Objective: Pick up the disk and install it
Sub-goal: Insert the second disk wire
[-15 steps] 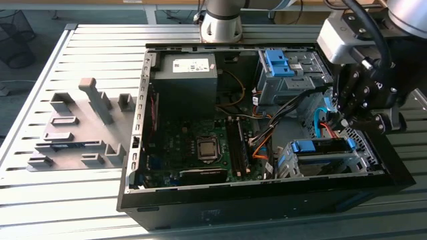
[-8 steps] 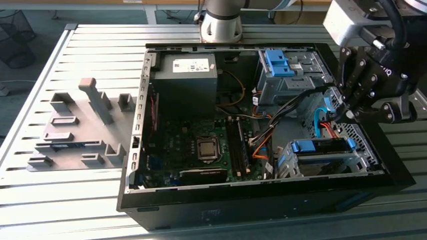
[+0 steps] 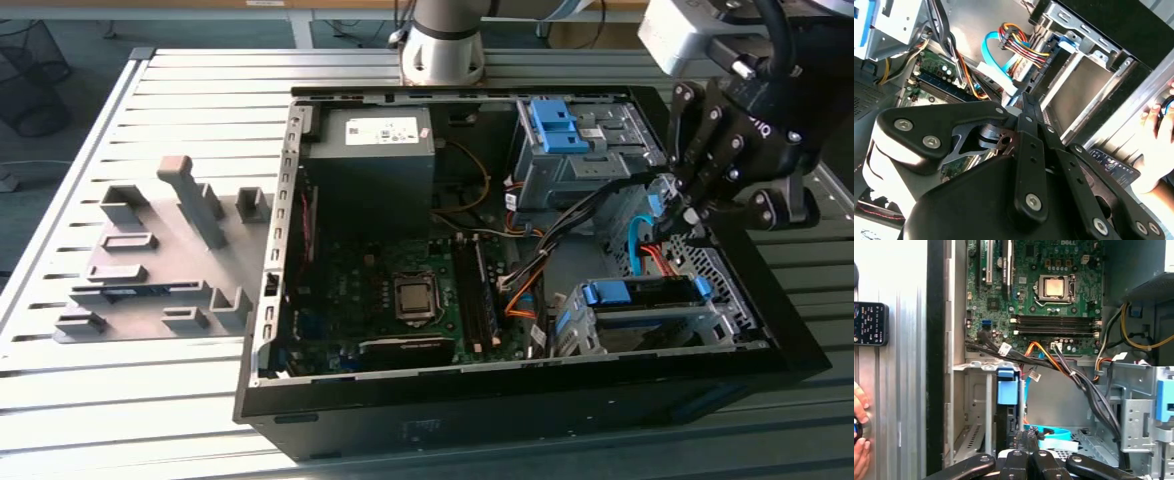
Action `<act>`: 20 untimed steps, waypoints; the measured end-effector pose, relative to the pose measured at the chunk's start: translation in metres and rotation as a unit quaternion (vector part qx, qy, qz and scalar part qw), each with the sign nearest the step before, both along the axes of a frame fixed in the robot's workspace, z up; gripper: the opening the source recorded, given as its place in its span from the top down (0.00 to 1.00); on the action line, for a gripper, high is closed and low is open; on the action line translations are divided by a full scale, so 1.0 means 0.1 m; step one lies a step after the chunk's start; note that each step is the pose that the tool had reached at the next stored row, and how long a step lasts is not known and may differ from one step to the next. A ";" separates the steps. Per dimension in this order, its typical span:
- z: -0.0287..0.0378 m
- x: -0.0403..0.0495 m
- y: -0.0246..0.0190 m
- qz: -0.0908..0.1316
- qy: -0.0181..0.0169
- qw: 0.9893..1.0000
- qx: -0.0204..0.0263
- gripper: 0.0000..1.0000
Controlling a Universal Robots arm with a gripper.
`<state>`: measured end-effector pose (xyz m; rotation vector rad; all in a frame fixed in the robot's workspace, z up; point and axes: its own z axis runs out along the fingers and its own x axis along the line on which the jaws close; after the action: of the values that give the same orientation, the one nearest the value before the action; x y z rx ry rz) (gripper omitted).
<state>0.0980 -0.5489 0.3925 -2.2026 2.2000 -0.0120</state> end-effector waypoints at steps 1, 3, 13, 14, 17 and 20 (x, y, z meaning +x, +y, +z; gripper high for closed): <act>-0.002 0.000 0.014 0.000 0.000 1.000 0.000 0.89; -0.008 -0.001 0.031 0.000 0.001 1.000 0.000 0.89; -0.064 0.001 0.077 0.001 0.005 1.000 0.000 0.76; -0.065 0.001 0.082 0.001 0.005 1.000 0.000 0.76; -0.075 0.003 0.086 0.001 0.005 1.000 0.000 0.76; -0.099 0.004 0.087 0.003 0.005 1.000 0.000 0.76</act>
<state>0.0984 -0.5402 0.3825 -2.2134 2.1993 0.0007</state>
